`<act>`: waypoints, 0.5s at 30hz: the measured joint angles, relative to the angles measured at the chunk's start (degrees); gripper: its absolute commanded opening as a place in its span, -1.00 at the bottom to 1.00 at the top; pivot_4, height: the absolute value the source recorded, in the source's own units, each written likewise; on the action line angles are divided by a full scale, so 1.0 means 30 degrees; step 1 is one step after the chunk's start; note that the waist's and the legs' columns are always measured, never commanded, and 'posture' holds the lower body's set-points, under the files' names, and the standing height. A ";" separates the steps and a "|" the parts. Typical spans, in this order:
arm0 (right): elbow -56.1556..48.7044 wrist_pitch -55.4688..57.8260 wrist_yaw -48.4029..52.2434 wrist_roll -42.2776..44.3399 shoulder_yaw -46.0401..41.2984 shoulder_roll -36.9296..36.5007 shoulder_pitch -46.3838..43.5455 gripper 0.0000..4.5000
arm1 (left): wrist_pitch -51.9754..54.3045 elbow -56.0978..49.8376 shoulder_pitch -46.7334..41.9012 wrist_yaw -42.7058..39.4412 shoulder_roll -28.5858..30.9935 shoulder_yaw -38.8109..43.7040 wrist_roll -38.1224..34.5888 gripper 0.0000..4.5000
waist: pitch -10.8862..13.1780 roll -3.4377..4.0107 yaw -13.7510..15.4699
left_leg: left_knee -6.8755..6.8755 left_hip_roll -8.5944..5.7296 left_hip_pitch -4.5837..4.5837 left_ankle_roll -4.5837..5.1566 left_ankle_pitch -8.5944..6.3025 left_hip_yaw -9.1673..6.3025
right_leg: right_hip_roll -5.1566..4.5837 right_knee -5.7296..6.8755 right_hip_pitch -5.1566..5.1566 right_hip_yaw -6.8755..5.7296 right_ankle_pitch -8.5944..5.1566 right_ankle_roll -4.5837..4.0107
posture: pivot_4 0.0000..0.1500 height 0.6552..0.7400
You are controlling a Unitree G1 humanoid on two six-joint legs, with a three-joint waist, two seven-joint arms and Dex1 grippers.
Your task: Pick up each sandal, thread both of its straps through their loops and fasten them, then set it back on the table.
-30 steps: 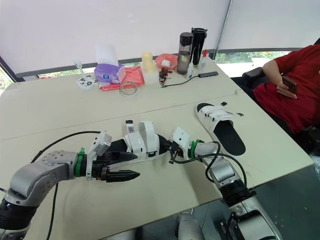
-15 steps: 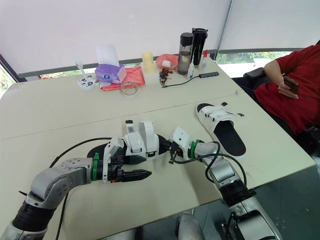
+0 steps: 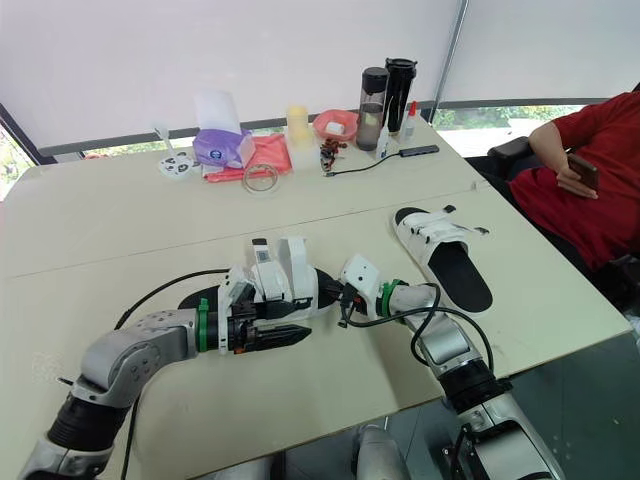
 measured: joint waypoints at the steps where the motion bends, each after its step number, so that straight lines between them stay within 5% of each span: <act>1: 0.0011 0.0000 -0.0024 -0.0002 -0.0005 0.0000 0.0000 -1.00 | -0.0018 0.0017 -0.0001 0.0015 -0.0039 -0.0009 0.0038 0.74 | 0.0003 0.0006 -0.0001 | 0.0002 0.0006 -0.0001 0.0000 0.0000 0.0003 | 0.0000 -0.0013 0.0005 -0.0001 0.0000 0.0000 | 1.00 1.00; 10: 0.0091 0.0000 -0.0257 -0.0205 -0.0043 -0.0009 0.0005 -1.00 | 0.1021 0.0102 -0.0250 0.1195 -0.0940 0.0267 -0.0176 0.74 | -0.0084 0.0260 -0.0161 | 0.0020 0.0229 -0.0221 0.0002 0.0000 -0.0154 | 0.0072 -0.0529 0.0220 -0.0193 0.0003 0.0004 | 1.00 1.00; 15: 0.0153 -0.0003 -0.0317 -0.0362 -0.0040 0.0028 0.0011 -1.00 | 0.3033 0.0408 -0.0527 0.3503 -0.2249 0.1221 -0.0849 -0.32 | -0.0102 0.0236 -0.0159 | 0.0032 0.0131 -0.0220 0.0002 -0.0001 -0.0228 | 0.0006 -0.0472 0.0160 -0.0236 0.0003 0.0005 | 1.00 1.00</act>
